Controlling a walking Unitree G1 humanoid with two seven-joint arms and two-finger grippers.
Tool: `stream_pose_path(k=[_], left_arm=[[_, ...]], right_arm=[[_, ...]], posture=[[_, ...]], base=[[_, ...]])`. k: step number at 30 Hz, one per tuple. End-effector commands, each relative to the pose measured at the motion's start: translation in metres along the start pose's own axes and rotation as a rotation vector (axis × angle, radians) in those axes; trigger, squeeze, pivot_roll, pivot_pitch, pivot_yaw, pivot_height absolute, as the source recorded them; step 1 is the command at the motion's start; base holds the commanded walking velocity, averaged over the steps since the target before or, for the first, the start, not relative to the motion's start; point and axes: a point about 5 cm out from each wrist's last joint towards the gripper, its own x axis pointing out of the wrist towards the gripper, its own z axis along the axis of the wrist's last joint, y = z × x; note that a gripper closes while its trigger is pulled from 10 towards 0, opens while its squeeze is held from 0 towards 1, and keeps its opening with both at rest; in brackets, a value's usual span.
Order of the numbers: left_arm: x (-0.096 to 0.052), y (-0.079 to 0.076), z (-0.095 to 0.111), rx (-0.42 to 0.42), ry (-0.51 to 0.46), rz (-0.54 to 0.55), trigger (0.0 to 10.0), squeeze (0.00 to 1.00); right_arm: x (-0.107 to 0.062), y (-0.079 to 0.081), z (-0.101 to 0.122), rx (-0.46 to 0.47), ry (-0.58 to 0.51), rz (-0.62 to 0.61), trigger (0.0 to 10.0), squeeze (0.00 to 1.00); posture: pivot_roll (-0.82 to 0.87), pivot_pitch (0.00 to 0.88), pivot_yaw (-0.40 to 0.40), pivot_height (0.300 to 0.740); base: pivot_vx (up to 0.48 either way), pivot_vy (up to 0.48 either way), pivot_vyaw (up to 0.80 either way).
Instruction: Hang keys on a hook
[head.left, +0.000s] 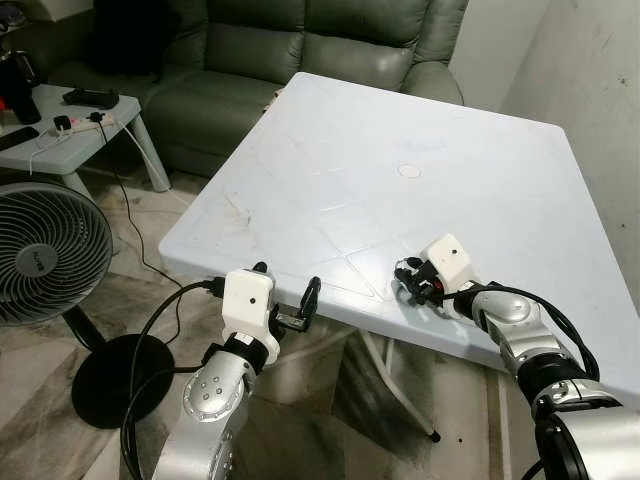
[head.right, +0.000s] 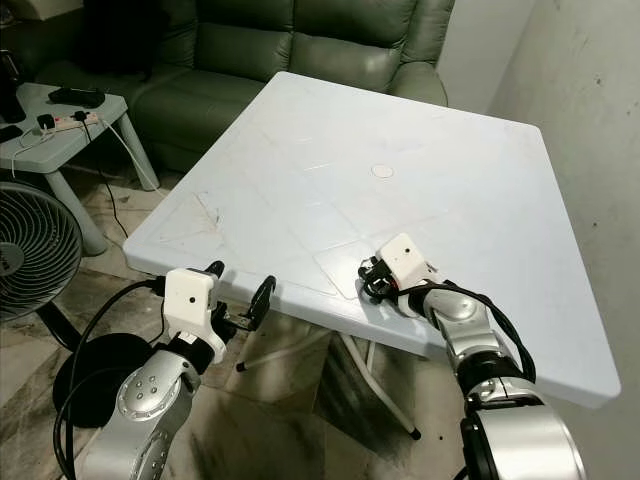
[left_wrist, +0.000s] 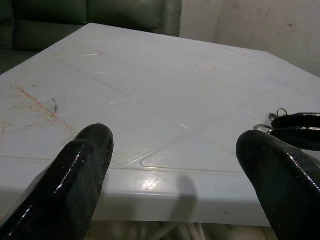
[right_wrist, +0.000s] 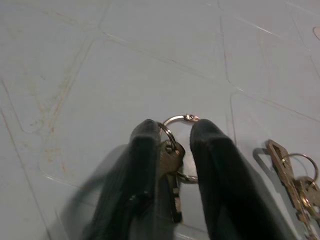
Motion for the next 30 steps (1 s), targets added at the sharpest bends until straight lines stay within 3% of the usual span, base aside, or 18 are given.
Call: stream_pose_path(k=[1,6,9,10,11,12,21,23,24,26,27,28,29,30], left_arm=[[-0.0015,-0.0034,0.0013,-0.007,-0.001,-0.006,10.0,0.00],[-0.0011,-0.0023,0.0018,-0.010,-0.002,-0.003,10.0,0.00],[-0.0010,-0.0022,0.0022,-0.012,-0.003,-0.002,10.0,0.00],[-0.0009,-0.0020,0.0022,-0.013,-0.002,-0.001,10.0,0.00],[-0.0009,-0.0019,0.0022,-0.013,-0.002,-0.001,10.0,0.00],[-0.0012,-0.0017,0.0021,-0.014,-0.002,0.000,10.0,0.00],[-0.0020,-0.0013,0.0017,-0.017,0.002,0.004,10.0,0.00],[-0.0019,-0.0013,0.0017,-0.019,0.001,0.005,10.0,0.00],[-0.0017,-0.0012,0.0018,-0.019,0.001,0.006,10.0,0.00],[-0.0014,-0.0011,0.0020,-0.020,0.001,0.006,10.0,0.00],[-0.0014,-0.0011,0.0020,-0.020,0.001,0.007,10.0,0.00],[-0.0014,-0.0011,0.0019,-0.020,0.001,0.007,10.0,0.00],[-0.0016,-0.0011,0.0018,-0.020,0.002,0.006,10.0,0.00],[-0.0016,-0.0011,0.0018,-0.020,0.002,0.006,10.0,0.00]], right_arm=[[-0.0008,-0.0066,0.0068,-0.022,-0.010,-0.005,3.5,0.00],[-0.0016,-0.0070,0.0061,-0.021,-0.009,0.001,3.3,0.00],[-0.0016,-0.0067,0.0055,-0.018,-0.006,0.007,5.6,0.00],[-0.0015,-0.0063,0.0056,-0.020,-0.006,0.012,8.4,0.00],[-0.0015,-0.0063,0.0057,-0.021,-0.006,0.013,8.4,0.00],[-0.0015,-0.0059,0.0054,-0.018,-0.005,0.017,10.0,0.00],[-0.0012,-0.0052,0.0043,-0.011,0.007,0.028,10.0,0.00],[-0.0010,-0.0054,0.0044,0.032,-0.001,0.030,10.0,0.00],[-0.0010,-0.0059,0.0049,0.034,-0.003,0.028,10.0,1.00],[-0.0008,-0.0065,0.0053,0.019,0.003,0.021,10.0,1.00],[-0.0005,-0.0065,0.0050,0.009,0.010,0.015,10.0,0.90],[-0.0004,-0.0064,0.0047,0.004,0.015,0.012,10.0,0.90],[-0.0002,-0.0059,0.0045,0.004,0.016,0.015,10.0,0.00],[-0.0002,-0.0059,0.0045,0.004,0.016,0.015,10.0,0.00]], posture=[[0.08,0.066,-0.071,0.740],[0.08,0.067,-0.070,0.740],[0.08,0.068,-0.070,0.740],[0.08,0.068,-0.070,0.740],[0.08,0.068,-0.070,0.740],[0.08,0.069,-0.070,0.740],[0.08,0.072,-0.070,0.740],[0.08,0.072,-0.071,0.740],[0.08,0.072,-0.071,0.740],[0.08,0.072,-0.071,0.740],[0.08,0.071,-0.070,0.740],[0.08,0.071,-0.070,0.740],[0.08,0.069,-0.070,0.740],[0.08,0.069,-0.070,0.740]], base=[[0.000,0.000,0.00],[0.000,0.000,0.00],[0.000,0.000,0.00],[0.000,0.000,0.00],[0.000,0.000,0.00],[0.000,0.000,0.00],[0.000,0.000,0.00],[0.000,0.000,0.00],[0.000,0.000,0.00],[0.000,0.000,0.00],[0.000,0.000,0.00],[0.000,0.000,0.00],[0.000,0.000,0.00],[0.000,0.000,0.00]])
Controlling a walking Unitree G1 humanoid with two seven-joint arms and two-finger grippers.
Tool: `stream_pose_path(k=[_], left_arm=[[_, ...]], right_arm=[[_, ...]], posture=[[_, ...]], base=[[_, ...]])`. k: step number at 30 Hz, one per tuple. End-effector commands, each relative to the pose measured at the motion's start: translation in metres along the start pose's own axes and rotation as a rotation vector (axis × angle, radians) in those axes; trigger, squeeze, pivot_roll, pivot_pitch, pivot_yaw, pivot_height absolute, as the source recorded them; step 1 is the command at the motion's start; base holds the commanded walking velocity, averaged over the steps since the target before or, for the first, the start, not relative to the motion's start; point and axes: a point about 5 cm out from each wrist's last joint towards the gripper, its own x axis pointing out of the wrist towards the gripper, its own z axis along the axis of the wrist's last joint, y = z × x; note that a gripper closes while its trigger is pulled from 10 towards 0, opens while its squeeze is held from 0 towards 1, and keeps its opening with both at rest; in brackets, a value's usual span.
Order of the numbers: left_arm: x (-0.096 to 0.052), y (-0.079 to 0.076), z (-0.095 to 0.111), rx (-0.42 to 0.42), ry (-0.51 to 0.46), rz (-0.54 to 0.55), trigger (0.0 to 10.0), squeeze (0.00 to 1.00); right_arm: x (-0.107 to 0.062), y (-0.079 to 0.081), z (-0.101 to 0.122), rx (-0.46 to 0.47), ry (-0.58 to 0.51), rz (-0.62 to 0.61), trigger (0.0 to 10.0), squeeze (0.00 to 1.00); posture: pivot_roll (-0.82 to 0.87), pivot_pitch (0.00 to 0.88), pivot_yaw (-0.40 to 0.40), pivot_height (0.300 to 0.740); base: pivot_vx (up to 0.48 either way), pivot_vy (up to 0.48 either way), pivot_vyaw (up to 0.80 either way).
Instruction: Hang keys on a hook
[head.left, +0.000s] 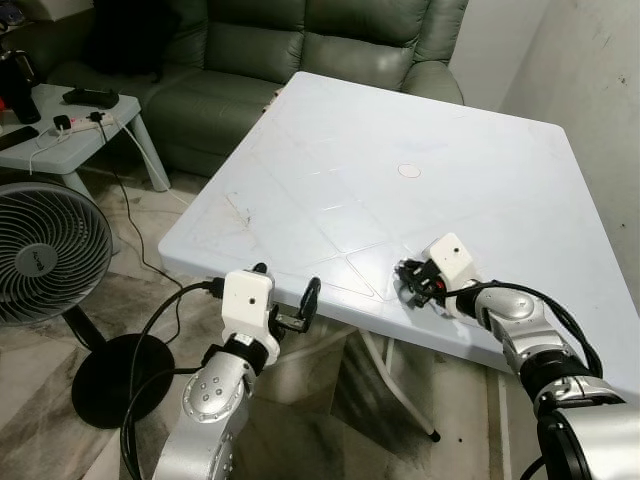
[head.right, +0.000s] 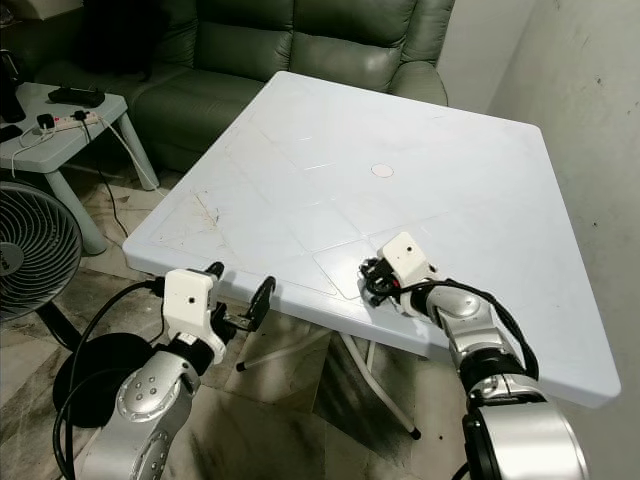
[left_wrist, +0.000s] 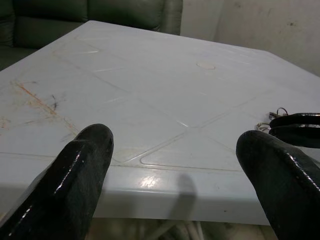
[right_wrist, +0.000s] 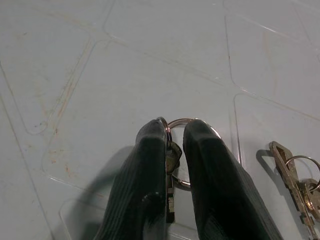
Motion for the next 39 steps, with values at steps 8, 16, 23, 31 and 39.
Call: stream_pose_path(k=[8,16,23,31,39], left_arm=[[-0.0012,-0.0007,0.0020,-0.015,-0.004,0.005,10.0,0.00],[-0.0005,0.0000,0.0031,-0.020,-0.008,0.011,10.0,0.00],[-0.0003,0.0007,0.0037,-0.021,-0.009,0.017,10.0,0.00],[0.0005,0.0014,0.0041,-0.026,-0.010,0.021,10.0,0.00],[0.0020,0.0026,0.0046,-0.041,-0.012,0.029,10.0,0.00]], right_arm=[[-0.0006,-0.0039,0.0017,-0.007,0.013,-0.009,10.0,0.00],[0.0014,-0.0024,0.0009,0.012,0.021,-0.024,10.0,0.00],[0.0029,-0.0003,0.0017,0.015,0.009,-0.026,1.3,0.00],[0.0018,-0.0006,0.0015,0.015,0.004,-0.015,0.0,0.00],[0.0007,-0.0043,0.0076,0.053,-0.050,-0.021,0.0,0.00]], posture=[[0.08,0.068,-0.069,0.740],[0.09,0.065,-0.072,0.740],[0.09,0.066,-0.072,0.740],[0.09,0.069,-0.071,0.740],[0.08,0.065,-0.073,0.740]], base=[[0.000,0.000,0.00],[0.000,0.000,0.00],[0.000,0.000,0.00],[0.000,0.000,0.00],[0.000,0.000,0.00]])
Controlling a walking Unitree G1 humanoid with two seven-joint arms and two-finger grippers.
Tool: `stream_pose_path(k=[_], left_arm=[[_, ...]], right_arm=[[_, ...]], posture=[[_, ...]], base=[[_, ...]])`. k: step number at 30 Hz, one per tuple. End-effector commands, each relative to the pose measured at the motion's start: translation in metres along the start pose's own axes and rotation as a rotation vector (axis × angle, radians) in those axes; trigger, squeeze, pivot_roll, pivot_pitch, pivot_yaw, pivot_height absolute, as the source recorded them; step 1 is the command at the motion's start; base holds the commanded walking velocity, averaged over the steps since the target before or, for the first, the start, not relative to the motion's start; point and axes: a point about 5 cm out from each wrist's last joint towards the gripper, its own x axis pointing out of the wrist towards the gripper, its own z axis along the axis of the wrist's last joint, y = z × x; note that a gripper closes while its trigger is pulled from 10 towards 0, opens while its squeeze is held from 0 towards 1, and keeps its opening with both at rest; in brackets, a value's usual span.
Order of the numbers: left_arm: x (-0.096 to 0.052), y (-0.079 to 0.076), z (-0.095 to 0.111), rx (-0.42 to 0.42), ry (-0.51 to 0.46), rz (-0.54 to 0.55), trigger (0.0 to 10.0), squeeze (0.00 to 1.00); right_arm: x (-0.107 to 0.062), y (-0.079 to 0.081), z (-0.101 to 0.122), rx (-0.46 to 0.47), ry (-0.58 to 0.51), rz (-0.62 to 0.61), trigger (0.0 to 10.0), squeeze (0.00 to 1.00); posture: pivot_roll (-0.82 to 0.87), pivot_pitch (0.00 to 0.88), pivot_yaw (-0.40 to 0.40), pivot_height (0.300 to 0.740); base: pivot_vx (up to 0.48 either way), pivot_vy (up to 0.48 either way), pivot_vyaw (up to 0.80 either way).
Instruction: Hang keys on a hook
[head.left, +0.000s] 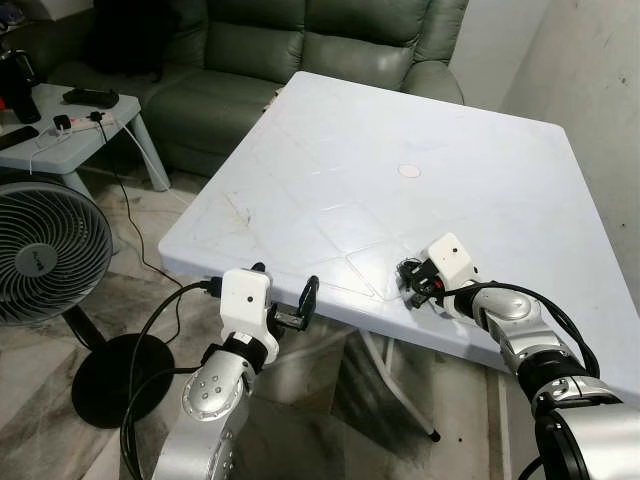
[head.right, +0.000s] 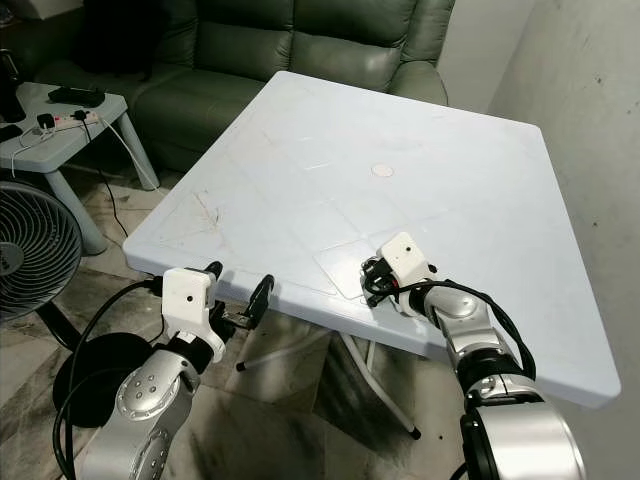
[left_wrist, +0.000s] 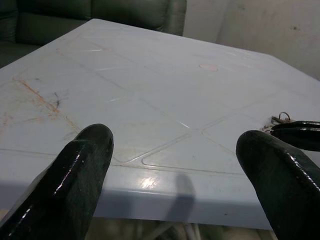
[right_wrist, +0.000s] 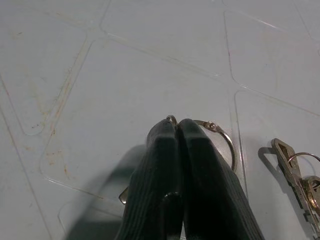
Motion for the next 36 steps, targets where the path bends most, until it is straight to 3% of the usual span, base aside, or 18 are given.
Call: stream_pose_path(k=[1,14,17,20,26,27,28,29,33,36], left_arm=[[0.001,0.001,0.004,-0.015,-0.011,0.015,10.0,0.00],[0.011,0.009,0.008,-0.037,-0.029,0.047,10.0,0.00],[0.016,0.013,0.011,-0.026,-0.042,0.062,10.0,0.00],[0.026,0.030,0.019,0.004,-0.071,0.111,10.0,0.00],[0.036,0.046,0.028,0.019,-0.102,0.158,10.0,0.00],[0.037,0.049,0.030,0.021,-0.106,0.171,10.0,0.00],[0.038,0.053,0.031,0.025,-0.110,0.185,10.0,0.00],[0.040,0.059,0.032,0.023,-0.113,0.209,10.0,0.00],[0.041,0.066,0.032,0.031,-0.120,0.243,10.0,0.00],[0.042,0.074,0.029,0.025,-0.114,0.267,10.0,0.00]], right_arm=[[0.000,-0.007,0.012,0.054,-0.081,-0.018,0.0,0.00],[-0.011,-0.029,0.054,0.403,-0.551,-0.243,0.0,0.00],[-0.016,-0.030,0.057,0.421,-0.603,-0.293,0.0,0.00],[-0.025,-0.028,0.061,0.389,-0.648,-0.394,0.0,0.00],[-0.035,-0.019,0.060,0.335,-0.668,-0.455,0.0,0.00],[-0.036,-0.016,0.060,0.315,-0.660,-0.469,2.4,0.00],[-0.038,-0.013,0.059,0.291,-0.649,-0.485,7.6,0.00],[-0.039,-0.007,0.056,0.264,-0.625,-0.501,10.0,0.00],[-0.041,0.002,0.054,0.260,-0.613,-0.507,10.0,0.00],[-0.042,0.021,0.049,0.275,-0.604,-0.478,10.0,0.00]], posture=[[0.08,0.065,-0.073,0.740],[0.07,0.030,-0.066,0.740],[0.06,0.015,-0.064,0.740],[0.05,0.000,-0.060,0.740],[0.04,0.000,-0.054,0.740],[0.04,0.000,-0.054,0.740],[0.03,0.000,-0.049,0.740],[0.03,0.000,-0.047,0.740],[0.02,0.000,-0.043,0.740],[0.02,0.000,-0.039,0.740]], base=[[0.000,0.000,0.00],[0.000,0.000,0.00],[0.000,0.000,0.00],[0.000,0.000,0.00],[0.000,0.000,0.00],[0.000,0.000,0.00],[0.000,0.000,0.00],[0.000,0.000,0.00],[0.000,0.000,0.00],[0.000,0.000,0.00]])
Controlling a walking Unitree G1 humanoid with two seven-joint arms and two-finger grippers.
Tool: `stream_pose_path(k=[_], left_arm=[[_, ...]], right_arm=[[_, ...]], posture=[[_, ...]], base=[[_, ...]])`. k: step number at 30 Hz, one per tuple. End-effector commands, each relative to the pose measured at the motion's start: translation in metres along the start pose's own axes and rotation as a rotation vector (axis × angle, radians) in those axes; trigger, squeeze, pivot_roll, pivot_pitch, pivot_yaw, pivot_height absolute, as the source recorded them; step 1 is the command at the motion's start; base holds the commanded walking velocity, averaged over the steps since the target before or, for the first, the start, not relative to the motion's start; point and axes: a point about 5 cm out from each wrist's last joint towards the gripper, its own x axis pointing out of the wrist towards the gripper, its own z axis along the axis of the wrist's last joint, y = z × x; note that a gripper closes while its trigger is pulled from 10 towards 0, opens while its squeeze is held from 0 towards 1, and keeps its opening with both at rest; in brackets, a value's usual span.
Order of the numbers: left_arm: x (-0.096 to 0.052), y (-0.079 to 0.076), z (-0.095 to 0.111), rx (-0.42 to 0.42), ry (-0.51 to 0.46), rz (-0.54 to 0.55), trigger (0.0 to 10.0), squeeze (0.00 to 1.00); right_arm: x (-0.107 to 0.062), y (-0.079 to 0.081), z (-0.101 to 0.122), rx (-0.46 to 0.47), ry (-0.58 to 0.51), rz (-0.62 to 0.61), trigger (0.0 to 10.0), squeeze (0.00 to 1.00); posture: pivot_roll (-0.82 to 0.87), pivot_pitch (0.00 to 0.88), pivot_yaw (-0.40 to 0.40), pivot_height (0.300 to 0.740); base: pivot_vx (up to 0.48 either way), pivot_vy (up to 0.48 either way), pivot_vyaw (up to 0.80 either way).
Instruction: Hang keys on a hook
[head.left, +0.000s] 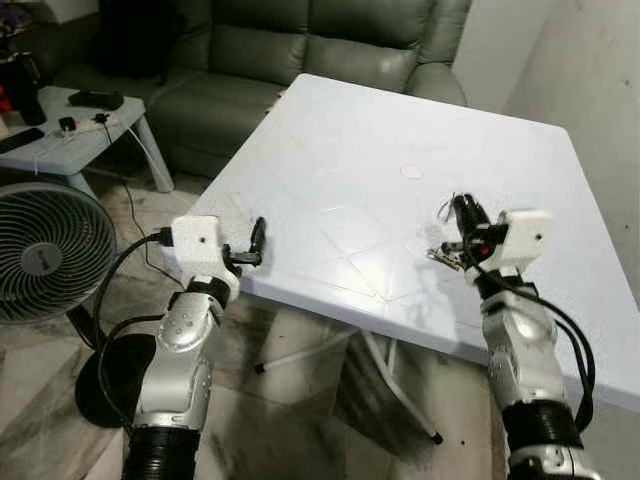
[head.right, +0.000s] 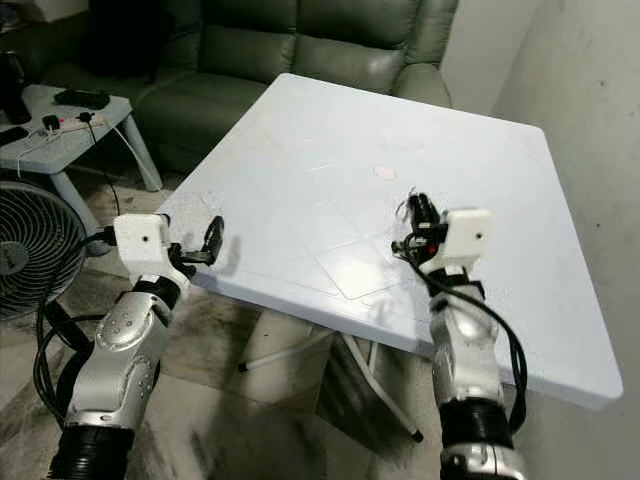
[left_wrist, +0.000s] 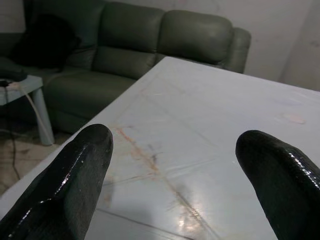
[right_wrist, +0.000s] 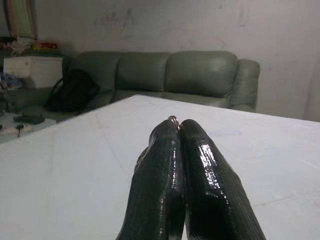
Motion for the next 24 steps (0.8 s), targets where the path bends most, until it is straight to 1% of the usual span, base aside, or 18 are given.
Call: stream_pose_path(k=[1,3,7,11,13,15,19,24], left_arm=[[0.002,0.004,0.001,0.006,-0.019,0.005,10.0,0.00],[0.001,0.007,-0.001,0.014,-0.023,0.004,10.0,0.00],[-0.001,0.014,-0.008,-0.023,-0.006,0.034,10.0,0.00],[-0.002,0.019,-0.011,-0.052,0.003,0.045,10.0,0.00],[-0.003,0.022,-0.011,-0.070,0.005,0.039,10.0,0.00],[-0.004,0.025,-0.011,-0.079,0.002,0.040,10.0,0.00],[-0.003,0.029,-0.010,-0.064,-0.002,0.040,10.0,0.00],[0.000,0.028,-0.006,-0.057,-0.006,0.031,10.0,0.00]], right_arm=[[-0.006,0.010,-0.003,0.006,0.024,0.013,10.0,0.00],[-0.012,0.016,-0.008,0.009,0.037,0.009,10.0,0.00],[-0.020,0.024,-0.017,-0.005,0.085,-0.004,10.0,0.00],[-0.022,0.024,-0.017,-0.034,0.098,-0.018,10.0,0.00],[-0.024,0.022,-0.019,-0.062,0.105,-0.032,10.0,0.00],[-0.025,0.018,-0.021,-0.066,0.113,-0.055,10.0,0.00],[-0.025,0.014,-0.022,-0.086,0.135,-0.082,10.0,0.00],[-0.023,0.013,-0.027,-0.114,0.177,-0.095,10.0,0.00]], posture=[[0.01,0.000,-0.035,0.740],[0.01,0.000,-0.031,0.740],[0.02,0.000,-0.025,0.740],[0.02,0.000,-0.020,0.740],[0.03,0.000,-0.019,0.740],[0.03,0.000,-0.018,0.740],[0.03,0.000,-0.012,0.740],[0.03,0.000,-0.009,0.740]], base=[[0.000,0.000,0.00],[0.000,0.000,0.00],[0.000,0.000,0.00],[0.000,0.000,0.00],[0.000,0.000,0.00],[0.000,0.000,0.00],[0.000,0.000,0.00],[0.000,0.000,0.00]])
